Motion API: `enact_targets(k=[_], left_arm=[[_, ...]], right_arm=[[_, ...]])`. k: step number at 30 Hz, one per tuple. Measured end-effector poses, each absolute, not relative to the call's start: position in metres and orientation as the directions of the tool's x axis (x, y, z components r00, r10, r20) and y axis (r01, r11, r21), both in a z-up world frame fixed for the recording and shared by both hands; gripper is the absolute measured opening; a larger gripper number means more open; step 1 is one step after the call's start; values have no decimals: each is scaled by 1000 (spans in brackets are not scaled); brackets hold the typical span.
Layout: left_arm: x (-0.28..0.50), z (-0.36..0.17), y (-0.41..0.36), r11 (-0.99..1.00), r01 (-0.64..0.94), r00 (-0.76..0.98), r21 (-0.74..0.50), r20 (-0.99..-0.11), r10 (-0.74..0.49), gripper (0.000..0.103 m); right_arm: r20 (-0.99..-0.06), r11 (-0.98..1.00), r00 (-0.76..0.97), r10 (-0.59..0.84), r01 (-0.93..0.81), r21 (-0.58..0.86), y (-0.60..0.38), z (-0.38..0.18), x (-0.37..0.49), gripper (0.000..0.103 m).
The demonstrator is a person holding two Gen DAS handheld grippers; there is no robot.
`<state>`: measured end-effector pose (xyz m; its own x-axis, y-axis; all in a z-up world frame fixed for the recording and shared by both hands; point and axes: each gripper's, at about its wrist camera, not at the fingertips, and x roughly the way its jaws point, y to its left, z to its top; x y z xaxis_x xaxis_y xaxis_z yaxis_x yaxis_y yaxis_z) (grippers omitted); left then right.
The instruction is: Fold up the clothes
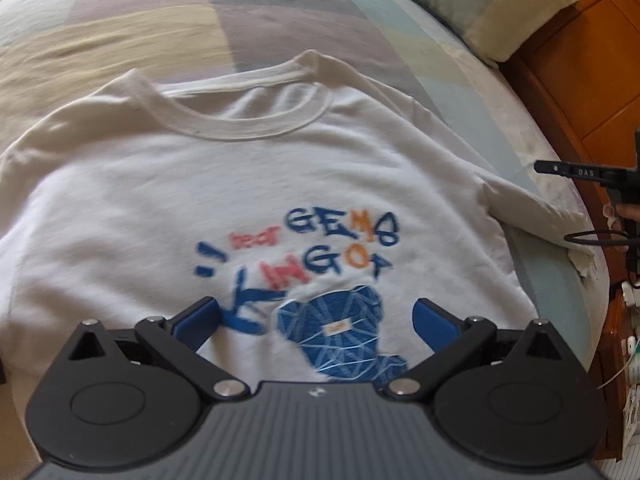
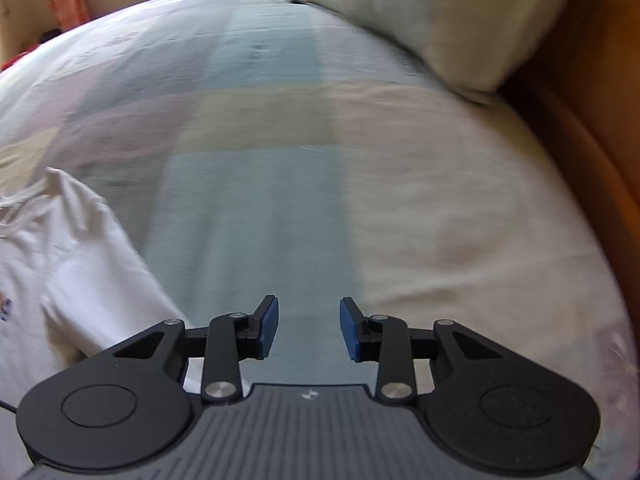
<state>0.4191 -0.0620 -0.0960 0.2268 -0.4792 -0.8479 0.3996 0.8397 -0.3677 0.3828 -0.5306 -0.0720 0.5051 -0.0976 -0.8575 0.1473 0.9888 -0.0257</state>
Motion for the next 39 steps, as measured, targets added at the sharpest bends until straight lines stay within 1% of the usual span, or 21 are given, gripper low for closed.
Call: enact_targets(k=[5,12,16,18,20,25,29,30,32,35,39], left_arm=[[420,-93,-85,813,453,190,-366,-851,-489,102],[417,-99,-113,797,493,147,-348,-870,-470,102],[416,-99,-124,790,512,136,-338,-876,-463,102],[415,-100,-129,786,524,130,-328,-881,-455,102],[415,-100,-132,782,535,124,-320,-886,-448,102],[413,-100,-137,772,560,110,-302,-896,-430,102],[411,-100,-141,763,583,105,-280,-905,-412,102],[411,-100,-142,761,589,105,-273,-908,-407,102],[409,-100,-144,755,602,104,-259,-912,-397,102],[407,-101,-146,750,613,104,-250,-915,-390,102],[406,-101,-146,749,614,105,-247,-916,-388,102]], right_arm=[[-876,964,449,-177,260,-61,-571,-76,348,39],[-906,934,365,-213,348,-80,-618,-85,320,39],[-903,889,354,-244,454,-62,-645,-81,303,39],[-908,865,359,-217,501,-8,-655,-84,292,39],[-916,858,368,-162,510,53,-656,-88,281,39],[-931,879,365,-22,451,156,-624,-93,259,40],[-949,923,312,48,350,161,-583,-91,243,44],[-950,928,304,74,328,177,-575,-91,240,48],[-957,938,254,138,277,208,-561,-91,237,47],[-962,960,228,152,198,199,-549,-81,231,47],[-938,946,301,172,215,243,-558,-58,221,49]])
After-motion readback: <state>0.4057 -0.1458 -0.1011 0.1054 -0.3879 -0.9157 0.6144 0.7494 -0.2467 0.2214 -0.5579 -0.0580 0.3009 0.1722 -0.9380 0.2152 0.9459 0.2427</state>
